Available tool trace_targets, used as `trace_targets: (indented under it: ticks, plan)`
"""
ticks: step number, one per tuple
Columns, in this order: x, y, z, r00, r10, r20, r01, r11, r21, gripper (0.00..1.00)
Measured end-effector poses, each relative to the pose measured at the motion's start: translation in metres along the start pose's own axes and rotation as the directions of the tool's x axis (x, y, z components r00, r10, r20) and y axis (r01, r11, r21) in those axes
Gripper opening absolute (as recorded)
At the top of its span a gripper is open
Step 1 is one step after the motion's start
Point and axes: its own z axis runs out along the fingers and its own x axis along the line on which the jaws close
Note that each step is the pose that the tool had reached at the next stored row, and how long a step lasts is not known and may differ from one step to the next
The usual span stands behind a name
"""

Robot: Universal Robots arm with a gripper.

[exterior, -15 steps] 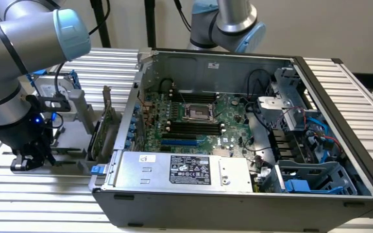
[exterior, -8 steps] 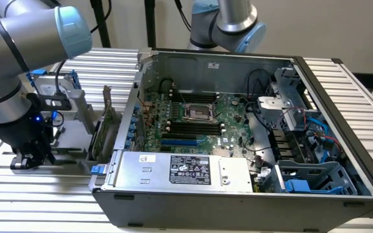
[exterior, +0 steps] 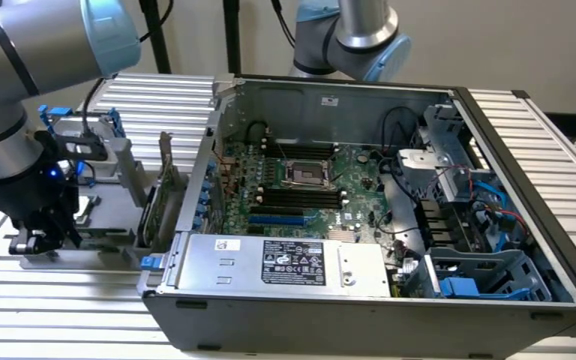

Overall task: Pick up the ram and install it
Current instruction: 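Pick up the ram and move it above insertion slot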

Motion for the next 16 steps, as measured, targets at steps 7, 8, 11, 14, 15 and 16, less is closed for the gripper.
trace_targets:
  ticks: [7, 8, 11, 14, 15, 16]
  plan:
    - [-0.001, 0.0013, -0.0318, 1.0000, 0.001, 0.0000, -0.001, 1.0000, 0.0000, 0.13]
    - [-0.001, 0.0015, -0.0363, 1.0000, 0.001, 0.0000, -0.001, 1.0000, 0.0000, 0.13]
    - [-0.002, 0.0015, -0.0498, 1.0000, 0.001, 0.0000, -0.001, 1.0000, 0.0000, 0.13]
    - [-0.002, 0.0002, -0.0638, 1.0000, 0.001, -0.0001, -0.001, 1.0000, -0.0001, 0.13]
    - [-0.002, -0.0009, -0.0683, 1.0000, 0.001, 0.0000, -0.001, 1.0000, 0.0000, 0.13]
    - [-0.002, -0.0024, -0.0729, 1.0000, 0.001, 0.0000, -0.001, 1.0000, 0.0000, 0.13]
